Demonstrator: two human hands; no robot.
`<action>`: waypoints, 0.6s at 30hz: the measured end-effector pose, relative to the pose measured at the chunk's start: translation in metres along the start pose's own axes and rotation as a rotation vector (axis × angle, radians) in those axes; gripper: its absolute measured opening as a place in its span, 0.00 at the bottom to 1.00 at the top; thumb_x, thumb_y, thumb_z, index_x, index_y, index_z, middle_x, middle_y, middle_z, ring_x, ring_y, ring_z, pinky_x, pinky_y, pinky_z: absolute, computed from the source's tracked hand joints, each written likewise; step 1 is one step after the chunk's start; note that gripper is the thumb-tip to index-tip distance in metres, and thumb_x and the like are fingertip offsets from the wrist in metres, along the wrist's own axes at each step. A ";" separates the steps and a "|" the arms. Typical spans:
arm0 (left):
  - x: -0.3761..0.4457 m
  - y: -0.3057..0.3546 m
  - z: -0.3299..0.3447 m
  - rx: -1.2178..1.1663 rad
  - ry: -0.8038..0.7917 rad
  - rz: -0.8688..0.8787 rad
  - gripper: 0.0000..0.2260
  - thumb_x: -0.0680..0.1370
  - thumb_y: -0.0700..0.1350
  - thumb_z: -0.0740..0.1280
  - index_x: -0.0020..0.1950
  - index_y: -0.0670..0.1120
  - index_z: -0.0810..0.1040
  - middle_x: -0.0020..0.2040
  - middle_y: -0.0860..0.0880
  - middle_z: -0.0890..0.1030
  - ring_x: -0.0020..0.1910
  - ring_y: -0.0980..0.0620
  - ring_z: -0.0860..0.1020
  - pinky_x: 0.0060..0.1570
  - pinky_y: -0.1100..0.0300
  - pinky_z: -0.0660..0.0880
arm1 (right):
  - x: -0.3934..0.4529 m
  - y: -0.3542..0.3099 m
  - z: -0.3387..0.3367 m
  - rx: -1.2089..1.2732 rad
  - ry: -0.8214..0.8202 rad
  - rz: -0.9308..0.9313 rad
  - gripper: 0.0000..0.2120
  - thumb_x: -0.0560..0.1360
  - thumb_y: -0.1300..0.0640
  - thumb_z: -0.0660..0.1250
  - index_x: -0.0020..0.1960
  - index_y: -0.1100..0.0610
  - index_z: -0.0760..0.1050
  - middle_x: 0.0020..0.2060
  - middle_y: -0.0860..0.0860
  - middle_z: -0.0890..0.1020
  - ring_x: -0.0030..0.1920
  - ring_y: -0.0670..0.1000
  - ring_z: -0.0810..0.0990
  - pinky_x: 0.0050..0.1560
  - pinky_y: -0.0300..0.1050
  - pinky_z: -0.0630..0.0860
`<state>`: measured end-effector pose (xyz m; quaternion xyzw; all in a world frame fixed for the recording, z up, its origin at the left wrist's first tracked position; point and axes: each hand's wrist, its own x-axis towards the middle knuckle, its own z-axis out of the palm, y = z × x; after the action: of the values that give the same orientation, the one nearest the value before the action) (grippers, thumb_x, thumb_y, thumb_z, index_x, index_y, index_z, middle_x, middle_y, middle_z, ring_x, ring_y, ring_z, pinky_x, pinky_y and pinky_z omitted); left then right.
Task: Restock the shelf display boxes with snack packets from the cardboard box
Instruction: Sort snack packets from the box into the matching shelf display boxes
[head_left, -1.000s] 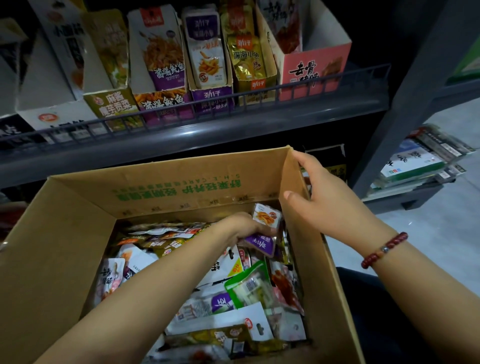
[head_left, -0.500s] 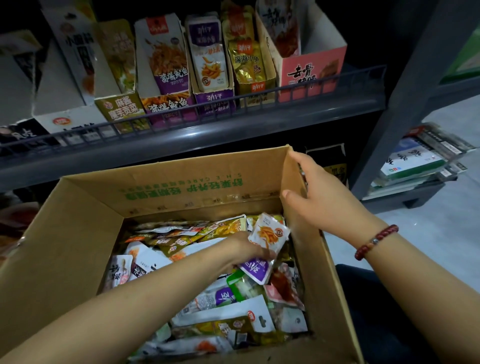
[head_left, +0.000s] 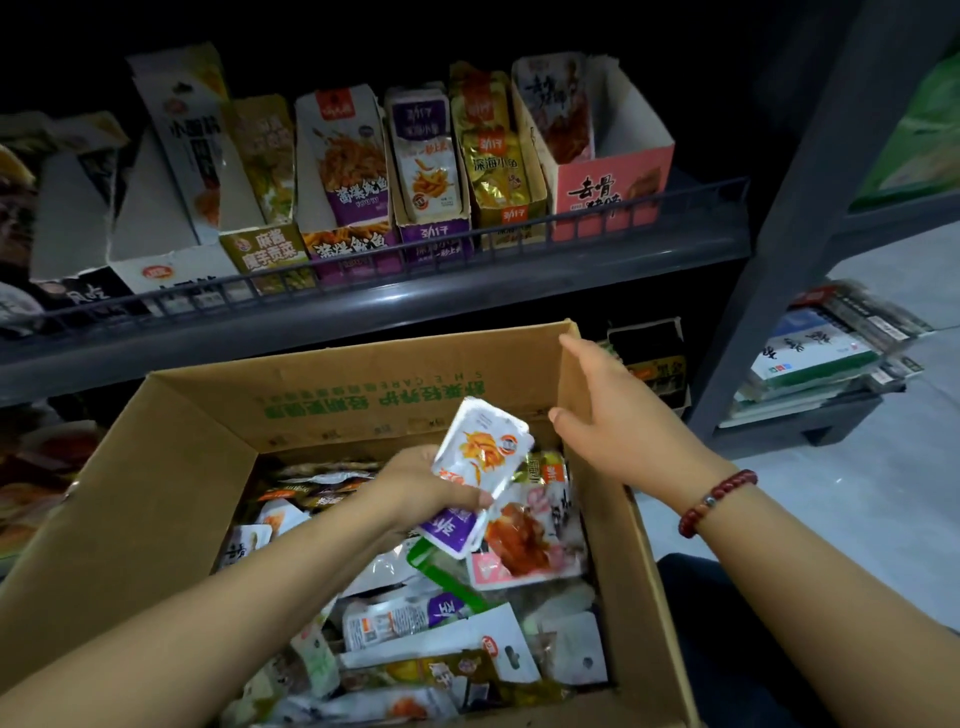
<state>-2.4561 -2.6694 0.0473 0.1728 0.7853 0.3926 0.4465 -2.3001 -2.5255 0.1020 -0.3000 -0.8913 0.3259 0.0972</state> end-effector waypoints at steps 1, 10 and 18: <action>-0.008 0.004 -0.008 -0.061 0.018 0.015 0.13 0.65 0.33 0.78 0.46 0.42 0.80 0.46 0.40 0.85 0.43 0.41 0.83 0.51 0.47 0.80 | 0.000 -0.001 0.001 -0.008 -0.008 0.003 0.35 0.78 0.53 0.63 0.78 0.49 0.47 0.78 0.52 0.52 0.64 0.52 0.74 0.61 0.47 0.72; -0.073 0.019 -0.047 -0.611 0.171 0.233 0.18 0.63 0.35 0.74 0.52 0.39 0.78 0.45 0.40 0.85 0.38 0.45 0.84 0.43 0.50 0.82 | 0.003 -0.015 0.011 -0.169 0.047 0.031 0.30 0.79 0.41 0.57 0.76 0.50 0.55 0.77 0.55 0.52 0.77 0.53 0.46 0.74 0.50 0.45; -0.076 0.017 -0.059 -0.762 0.191 0.286 0.18 0.65 0.35 0.72 0.54 0.40 0.77 0.44 0.41 0.85 0.36 0.47 0.84 0.35 0.53 0.82 | 0.010 -0.037 0.009 0.269 0.183 -0.013 0.11 0.69 0.41 0.70 0.45 0.46 0.74 0.45 0.39 0.80 0.55 0.43 0.76 0.57 0.48 0.73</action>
<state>-2.4656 -2.7329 0.1206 0.0655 0.5899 0.7273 0.3447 -2.3287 -2.5473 0.1185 -0.3070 -0.8288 0.4132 0.2193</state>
